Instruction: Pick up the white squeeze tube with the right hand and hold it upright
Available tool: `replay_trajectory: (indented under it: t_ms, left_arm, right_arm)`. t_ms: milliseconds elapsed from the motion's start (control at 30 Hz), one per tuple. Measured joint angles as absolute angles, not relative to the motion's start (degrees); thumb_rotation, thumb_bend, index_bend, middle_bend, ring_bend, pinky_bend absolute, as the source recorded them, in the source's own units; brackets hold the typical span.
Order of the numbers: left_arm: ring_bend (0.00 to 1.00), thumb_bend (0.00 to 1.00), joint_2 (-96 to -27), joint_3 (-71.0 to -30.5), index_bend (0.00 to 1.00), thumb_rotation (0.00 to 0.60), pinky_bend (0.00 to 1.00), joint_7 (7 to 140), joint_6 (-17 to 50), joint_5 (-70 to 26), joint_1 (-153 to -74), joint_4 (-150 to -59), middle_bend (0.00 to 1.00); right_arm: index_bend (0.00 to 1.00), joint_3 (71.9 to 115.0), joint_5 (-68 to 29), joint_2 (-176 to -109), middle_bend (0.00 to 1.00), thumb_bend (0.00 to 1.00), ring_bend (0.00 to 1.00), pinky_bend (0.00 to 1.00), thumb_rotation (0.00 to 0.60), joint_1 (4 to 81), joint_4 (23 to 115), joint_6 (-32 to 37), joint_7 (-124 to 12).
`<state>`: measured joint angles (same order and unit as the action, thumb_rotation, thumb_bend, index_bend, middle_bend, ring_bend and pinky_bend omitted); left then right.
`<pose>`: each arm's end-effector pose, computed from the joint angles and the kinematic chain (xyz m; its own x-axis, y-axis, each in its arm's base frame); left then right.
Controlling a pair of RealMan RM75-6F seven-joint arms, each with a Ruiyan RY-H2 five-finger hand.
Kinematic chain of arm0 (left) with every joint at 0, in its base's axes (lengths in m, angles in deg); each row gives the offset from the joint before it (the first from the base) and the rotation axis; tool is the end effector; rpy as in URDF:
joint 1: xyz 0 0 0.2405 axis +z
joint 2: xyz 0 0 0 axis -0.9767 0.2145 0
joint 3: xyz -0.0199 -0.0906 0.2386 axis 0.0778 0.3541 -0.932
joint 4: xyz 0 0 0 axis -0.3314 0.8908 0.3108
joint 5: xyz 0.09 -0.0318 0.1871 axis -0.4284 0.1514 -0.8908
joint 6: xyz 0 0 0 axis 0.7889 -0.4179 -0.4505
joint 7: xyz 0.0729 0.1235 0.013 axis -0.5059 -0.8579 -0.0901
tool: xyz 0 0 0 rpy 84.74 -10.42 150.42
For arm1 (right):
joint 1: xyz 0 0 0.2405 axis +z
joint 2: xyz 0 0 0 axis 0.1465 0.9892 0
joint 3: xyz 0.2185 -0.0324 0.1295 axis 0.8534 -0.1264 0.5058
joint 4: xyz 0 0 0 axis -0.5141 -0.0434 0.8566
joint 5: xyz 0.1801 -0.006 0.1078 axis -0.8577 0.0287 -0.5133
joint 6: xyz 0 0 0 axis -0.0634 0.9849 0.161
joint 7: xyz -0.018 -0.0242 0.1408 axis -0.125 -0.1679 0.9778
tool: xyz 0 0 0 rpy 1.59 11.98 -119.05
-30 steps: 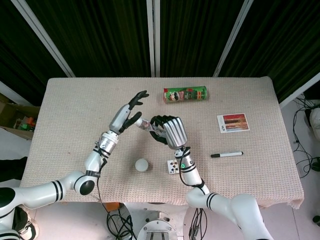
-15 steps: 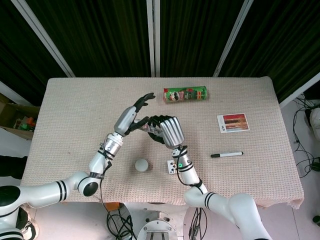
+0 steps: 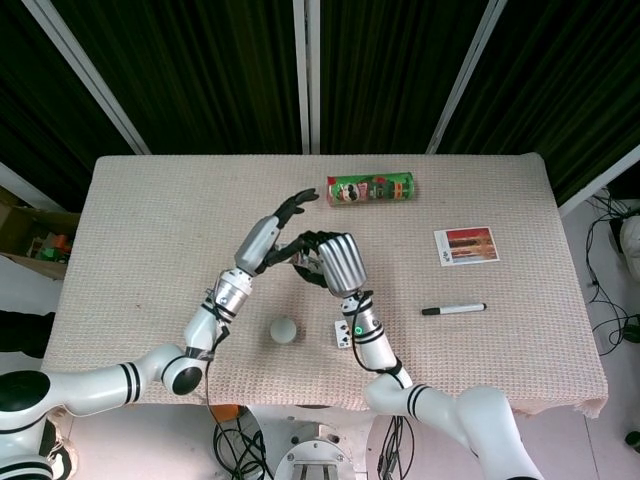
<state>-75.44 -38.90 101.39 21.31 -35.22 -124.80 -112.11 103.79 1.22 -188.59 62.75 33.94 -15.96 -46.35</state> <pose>-0.0584 0.3664 -0.0140 -0.3625 0.3978 0.8429 0.7929 -0.3436 0.5032 -0.0265 -0.3457 -0.0965 -0.1441 0.0971 0.9848 -0.8244 -0.5623 -0.0652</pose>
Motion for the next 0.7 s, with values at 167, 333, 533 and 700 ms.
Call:
replay_trajectory:
  t_ms: [167, 333, 533, 700]
  left_arm:
    - [0.06, 0.0, -76.6, -38.9, 0.07, 0.0, 0.17, 99.3, 19.7, -35.5, -124.9, -110.5, 0.13]
    - [0.06, 0.0, -77.8, -39.0, 0.07, 0.0, 0.17, 95.0, 17.2, -35.7, -124.9, -108.7, 0.13]
    - [0.06, 0.0, -78.6, -39.0, 0.08, 0.0, 0.17, 91.0, 15.1, -35.7, -124.6, -107.9, 0.14]
    - [0.06, 0.0, -79.9, -39.1, 0.09, 0.0, 0.16, 87.9, 13.9, -35.9, -124.9, -106.3, 0.14]
  right_arm:
    - [0.94, 104.1, 1.0, -188.6, 0.8, 0.63, 0.72, 0.88, 0.6, 62.9, 35.1, -15.9, -46.5]
    - [0.94, 104.2, 0.5, -188.3, 0.8, 0.63, 0.72, 0.89, 0.6, 62.2, 36.3, -15.5, -47.1]
    - [0.94, 104.7, -0.3, -187.8, 0.8, 0.63, 0.72, 0.89, 0.6, 61.6, 38.0, -14.9, -46.7]
    - [0.94, 105.1, -0.5, -187.6, 0.81, 0.63, 0.72, 0.89, 0.6, 61.7, 39.3, -14.6, -46.7]
